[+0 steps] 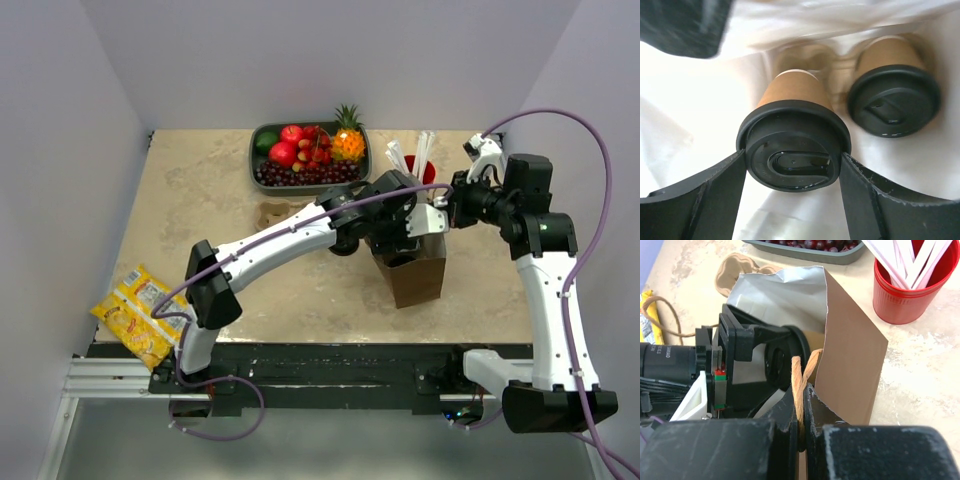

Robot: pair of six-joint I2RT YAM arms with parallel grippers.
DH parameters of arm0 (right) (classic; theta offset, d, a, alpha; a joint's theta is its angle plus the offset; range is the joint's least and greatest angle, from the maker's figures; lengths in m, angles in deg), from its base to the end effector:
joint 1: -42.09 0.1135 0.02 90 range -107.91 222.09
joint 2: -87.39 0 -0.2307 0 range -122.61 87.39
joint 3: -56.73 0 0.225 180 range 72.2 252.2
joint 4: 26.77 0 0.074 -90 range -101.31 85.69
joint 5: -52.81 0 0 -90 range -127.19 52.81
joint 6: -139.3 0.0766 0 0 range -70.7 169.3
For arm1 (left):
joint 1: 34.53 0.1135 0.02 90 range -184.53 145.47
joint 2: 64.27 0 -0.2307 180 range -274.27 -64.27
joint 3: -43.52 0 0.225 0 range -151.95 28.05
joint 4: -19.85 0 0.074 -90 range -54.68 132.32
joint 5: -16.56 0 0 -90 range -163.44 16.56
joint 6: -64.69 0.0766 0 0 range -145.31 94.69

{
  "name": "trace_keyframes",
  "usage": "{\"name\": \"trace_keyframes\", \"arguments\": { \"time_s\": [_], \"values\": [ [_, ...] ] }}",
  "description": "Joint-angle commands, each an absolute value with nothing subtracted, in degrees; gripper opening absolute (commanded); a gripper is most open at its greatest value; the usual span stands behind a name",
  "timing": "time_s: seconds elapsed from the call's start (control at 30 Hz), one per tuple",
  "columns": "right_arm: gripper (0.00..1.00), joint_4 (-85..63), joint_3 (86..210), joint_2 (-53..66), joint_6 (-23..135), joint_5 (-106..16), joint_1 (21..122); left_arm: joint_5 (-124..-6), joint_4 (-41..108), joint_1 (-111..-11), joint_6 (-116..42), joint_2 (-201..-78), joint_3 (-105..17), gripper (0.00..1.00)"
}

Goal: Pack the takeout coffee

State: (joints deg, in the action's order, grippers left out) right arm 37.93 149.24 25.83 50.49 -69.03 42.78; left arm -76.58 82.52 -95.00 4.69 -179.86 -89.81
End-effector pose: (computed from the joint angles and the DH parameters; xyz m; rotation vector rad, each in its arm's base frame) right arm 0.2182 0.0430 0.3548 -0.3107 2.0990 0.6166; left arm 0.2208 -0.3812 0.2838 1.6580 1.6823 -0.1951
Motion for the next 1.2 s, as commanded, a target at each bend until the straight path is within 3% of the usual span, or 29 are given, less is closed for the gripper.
{"name": "trace_keyframes", "arguments": {
  "time_s": [0.0, 0.93, 1.17],
  "values": [
    [0.00, 37.2, 151.7, 27.4, 54.1, -79.2, 45.3, -75.4, 83.6, -95.9, -4.1, -184.5, -90.6, 0.63],
    [0.00, 38.7, 149.1, 28.9, 54.1, -83.2, 45.3, -76.2, 78.4, -91.8, -7.6, -194.1, -92.9, 0.77],
    [0.00, 37.8, 148.7, 28.4, 54.6, -83.7, 45.3, -76.0, 74.3, -91.8, -8.7, -192.2, -93.2, 0.86]
  ]
}}
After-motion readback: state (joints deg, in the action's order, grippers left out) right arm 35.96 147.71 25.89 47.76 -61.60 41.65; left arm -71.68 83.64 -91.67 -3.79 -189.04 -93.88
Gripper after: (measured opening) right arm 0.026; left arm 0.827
